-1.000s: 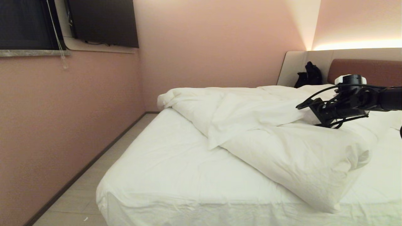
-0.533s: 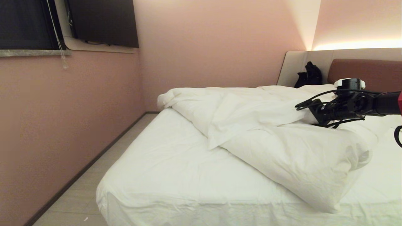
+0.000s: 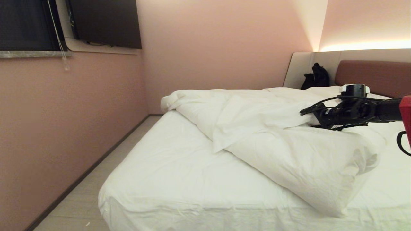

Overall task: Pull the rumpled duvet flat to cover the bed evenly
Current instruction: Hold the folded corner of the quilt, then flatten the corners of the folded blanket

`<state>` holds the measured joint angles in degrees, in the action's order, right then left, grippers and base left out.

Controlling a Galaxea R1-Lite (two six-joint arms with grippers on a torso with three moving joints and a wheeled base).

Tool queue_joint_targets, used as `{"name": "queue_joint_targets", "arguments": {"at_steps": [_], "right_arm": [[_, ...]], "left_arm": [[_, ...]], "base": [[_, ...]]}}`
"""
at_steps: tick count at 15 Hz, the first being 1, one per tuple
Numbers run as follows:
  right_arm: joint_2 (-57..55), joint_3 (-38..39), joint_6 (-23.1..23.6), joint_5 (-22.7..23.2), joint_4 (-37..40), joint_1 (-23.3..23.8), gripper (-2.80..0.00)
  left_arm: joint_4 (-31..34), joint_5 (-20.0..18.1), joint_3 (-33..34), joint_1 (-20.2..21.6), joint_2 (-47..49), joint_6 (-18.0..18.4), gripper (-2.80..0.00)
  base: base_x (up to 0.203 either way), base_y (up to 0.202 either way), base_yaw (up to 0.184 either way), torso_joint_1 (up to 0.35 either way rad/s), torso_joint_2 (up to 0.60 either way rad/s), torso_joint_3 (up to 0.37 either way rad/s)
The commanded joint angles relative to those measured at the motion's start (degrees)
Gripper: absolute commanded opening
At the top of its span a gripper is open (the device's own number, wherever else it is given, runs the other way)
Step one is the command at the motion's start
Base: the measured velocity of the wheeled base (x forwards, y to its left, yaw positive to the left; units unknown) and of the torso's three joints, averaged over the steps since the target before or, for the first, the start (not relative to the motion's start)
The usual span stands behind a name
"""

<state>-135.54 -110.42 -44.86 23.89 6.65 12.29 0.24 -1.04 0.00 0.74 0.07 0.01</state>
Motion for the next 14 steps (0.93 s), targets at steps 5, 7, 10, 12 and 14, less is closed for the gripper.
{"name": "queue_joint_targets", "arguments": {"at_steps": [5,7,10,12,14], "right_arm": [[-0.6,0.0,-0.3,0.2,-1.7,-0.5,-2.80],[1.9,0.4,-0.6,0.3,-1.4,-0.9,-2.80],[6.8,1.3,-0.9,0.3,0.5,-3.2,-2.80],[11.1,3.2,-0.9,0.3,0.9,-6.0,-2.80],[15.0,5.4,-1.0,0.0,1.7,-10.9,-2.80]], "left_arm": [[0.0,0.0,0.0,0.0,0.0,0.0,-2.80],[0.0,0.0,0.0,0.0,0.0,0.0,-2.80],[0.0,0.0,0.0,0.0,0.0,0.0,-2.80],[0.0,0.0,0.0,0.0,0.0,0.0,-2.80],[0.0,0.0,0.0,0.0,0.0,0.0,-2.80]], "base": [[0.000,0.000,0.000,0.000,0.00,0.000],[0.000,0.000,0.000,0.000,0.00,0.000],[0.000,0.000,0.000,0.000,0.00,0.000],[0.000,0.000,0.000,0.000,0.00,0.000],[0.000,0.000,0.000,0.000,0.00,0.000]]}}
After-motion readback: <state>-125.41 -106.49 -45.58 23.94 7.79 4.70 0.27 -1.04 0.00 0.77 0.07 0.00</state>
